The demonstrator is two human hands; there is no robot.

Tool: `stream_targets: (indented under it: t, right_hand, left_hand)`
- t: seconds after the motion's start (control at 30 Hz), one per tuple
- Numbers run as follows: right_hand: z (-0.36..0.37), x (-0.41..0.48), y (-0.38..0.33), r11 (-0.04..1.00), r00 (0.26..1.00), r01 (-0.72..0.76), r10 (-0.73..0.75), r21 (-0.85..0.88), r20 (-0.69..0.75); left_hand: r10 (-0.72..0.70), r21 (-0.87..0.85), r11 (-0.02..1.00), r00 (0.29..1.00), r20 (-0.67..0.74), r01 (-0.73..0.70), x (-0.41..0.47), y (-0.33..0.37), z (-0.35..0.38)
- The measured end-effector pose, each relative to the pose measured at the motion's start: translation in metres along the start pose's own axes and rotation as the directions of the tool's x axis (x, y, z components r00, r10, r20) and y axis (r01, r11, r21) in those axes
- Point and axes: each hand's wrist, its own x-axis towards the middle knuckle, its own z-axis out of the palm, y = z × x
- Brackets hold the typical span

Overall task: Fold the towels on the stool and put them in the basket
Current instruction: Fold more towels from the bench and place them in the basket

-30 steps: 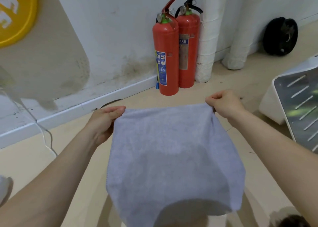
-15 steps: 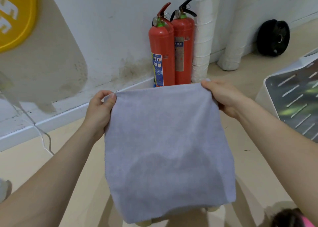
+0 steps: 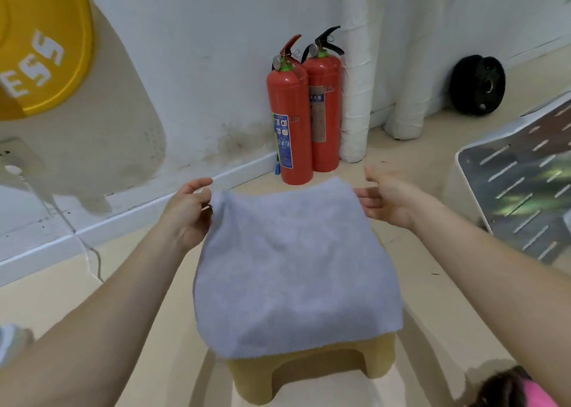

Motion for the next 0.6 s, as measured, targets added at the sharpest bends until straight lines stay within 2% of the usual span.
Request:
stream_targets:
  t: [0.03, 0.1, 0.17, 0.27, 0.33, 0.43, 0.53, 0.6]
  right_hand:
    - [-0.003, 0.002, 0.009, 0.996, 0.999, -0.044, 0.045, -0.084, 0.012]
    - [-0.008, 0.006, 0.019, 0.954, 1.0, -0.019, 0.018, -0.3, -0.006]
    - [-0.009, 0.003, 0.023, 0.858, 0.999, 0.039, -0.039, -0.513, 0.009]
    - [-0.014, -0.007, 0.023, 0.674, 0.996, 0.078, -0.026, -0.735, 0.082]
    - [-0.021, -0.018, 0.02, 0.578, 0.988, 0.103, 0.034, -0.809, 0.15]
    - [-0.027, -0.036, 0.018, 0.489, 0.962, 0.134, 0.145, -0.862, 0.232]
    - [-0.033, -0.051, 0.022, 0.48, 0.918, 0.134, 0.269, -0.867, 0.291]
    - [-0.039, -0.059, 0.029, 0.503, 0.885, 0.133, 0.327, -0.854, 0.331]
  left_hand:
    - [-0.042, 0.025, 0.999, 0.999, -0.007, 0.043, 0.002, -0.01, 0.0]
    - [-0.105, 0.063, 0.993, 0.994, 0.007, 0.104, 0.005, -0.023, 0.002]
    - [-0.158, 0.097, 0.983, 0.986, 0.045, 0.154, 0.002, -0.026, 0.003]
    - [-0.194, 0.283, 0.944, 0.979, 0.057, 0.17, 0.003, -0.027, -0.012]
    - [-0.206, 0.342, 0.924, 0.977, 0.063, 0.173, -0.007, -0.028, -0.025]
    - [-0.191, 0.353, 0.92, 0.981, 0.02, 0.172, -0.028, -0.038, -0.04]
    - [-0.164, 0.381, 0.914, 0.986, 0.026, 0.142, -0.052, -0.046, -0.05]
    - [-0.217, 0.43, 0.888, 0.972, 0.085, 0.161, -0.071, -0.05, -0.058]
